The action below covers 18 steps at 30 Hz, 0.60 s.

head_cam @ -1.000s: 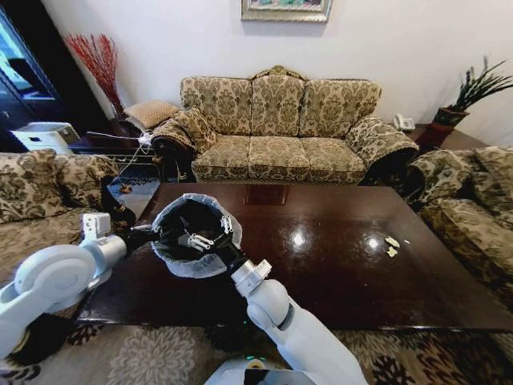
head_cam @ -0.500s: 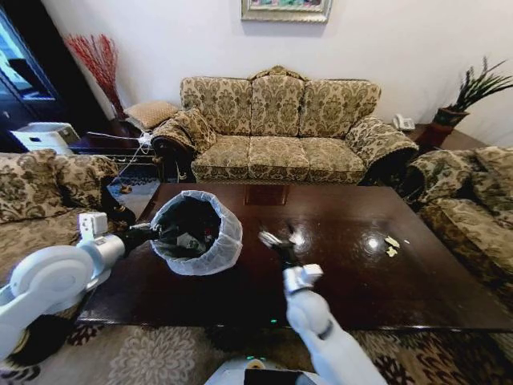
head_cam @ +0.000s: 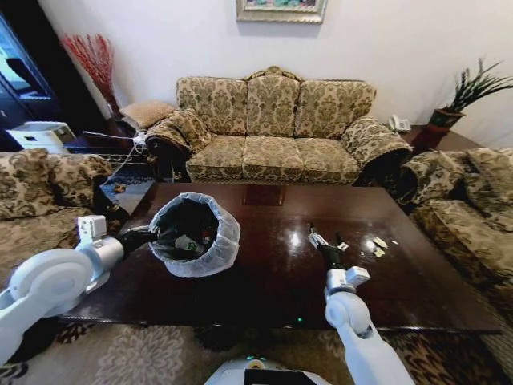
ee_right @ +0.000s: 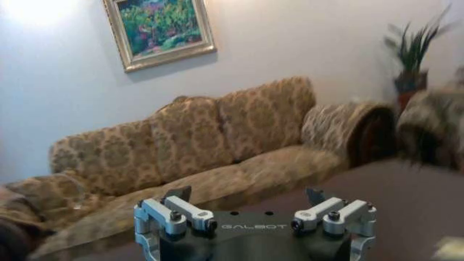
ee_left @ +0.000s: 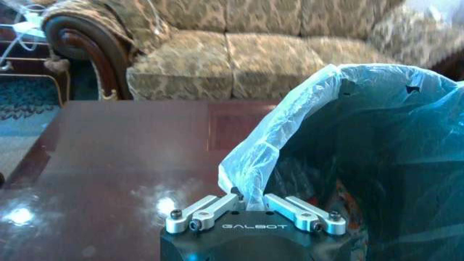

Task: Move to the front of the table and place the trash on the table into the trash bin.

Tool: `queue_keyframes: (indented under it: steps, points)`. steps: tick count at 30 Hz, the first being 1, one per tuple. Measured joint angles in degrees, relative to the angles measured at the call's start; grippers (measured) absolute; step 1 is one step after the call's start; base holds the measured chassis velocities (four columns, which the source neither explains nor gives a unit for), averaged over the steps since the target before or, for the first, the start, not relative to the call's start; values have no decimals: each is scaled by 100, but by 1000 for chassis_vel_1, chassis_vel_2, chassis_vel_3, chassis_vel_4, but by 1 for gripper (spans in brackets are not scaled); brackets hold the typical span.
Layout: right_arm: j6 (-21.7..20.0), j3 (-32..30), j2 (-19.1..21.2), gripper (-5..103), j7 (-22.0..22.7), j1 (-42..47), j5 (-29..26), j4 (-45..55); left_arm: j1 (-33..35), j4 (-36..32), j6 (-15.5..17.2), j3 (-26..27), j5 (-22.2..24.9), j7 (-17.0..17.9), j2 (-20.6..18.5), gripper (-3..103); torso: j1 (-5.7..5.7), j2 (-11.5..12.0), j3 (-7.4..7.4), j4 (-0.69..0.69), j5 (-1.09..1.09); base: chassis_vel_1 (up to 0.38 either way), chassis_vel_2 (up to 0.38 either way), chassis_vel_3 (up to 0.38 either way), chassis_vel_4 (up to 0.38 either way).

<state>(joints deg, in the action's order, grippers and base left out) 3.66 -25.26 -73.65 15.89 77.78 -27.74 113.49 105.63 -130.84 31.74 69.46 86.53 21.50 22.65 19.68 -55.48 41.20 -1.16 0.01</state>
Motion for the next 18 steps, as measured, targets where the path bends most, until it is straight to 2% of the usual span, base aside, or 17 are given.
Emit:
queue_keyframes:
  steps: [2, 4, 6, 8, 11, 13, 16, 18]
  points:
    - [52, -58, 19, 100, -33, 12, 135, -45, 14, 37, 93, 34, 0, 35, -74, 0, 0, 0, 0, 0, -2, -332, -308, 291, 291]
    - [301, -225, 64, 100, -180, 44, 678, -245, 45, 194, 301, 107, 0, 148, -331, 0, 0, 0, 0, 1, 3, -303, -312, 294, 290]
    - [526, -358, 71, 100, -377, 71, 1107, -389, 45, 345, 361, 136, 23, 196, -525, 0, 0, 0, 0, 2, 2, -284, -291, 280, 292]
    - [587, -420, 75, 100, -460, 83, 1231, -439, 27, 416, 378, 148, 66, 225, -627, 0, 0, 0, 0, 1, -1, -271, -260, 232, 240]
    - [497, -546, 158, 100, -608, 133, 1149, -523, -35, 537, 387, 154, 186, 247, -886, 0, 0, 0, 0, 2, 9, -116, -135, 144, 106]
    - [476, -579, 180, 100, -639, 138, 1127, -560, -41, 548, 386, 153, 199, 249, -917, 0, 0, 0, 0, 3, 9, -51, -79, 20, 9]
    - [431, -763, 312, 100, -813, 100, 1039, -945, -40, 577, 383, 117, 243, 254, -988, 0, 0, 0, 0, 2, -9, 6, 17, -6, -10]
    - [404, -811, 353, 100, -852, 61, 946, -1093, -35, 582, 383, 102, 243, 263, -994, 0, 0, 0, 0, 0, -11, 35, 51, -7, -20]
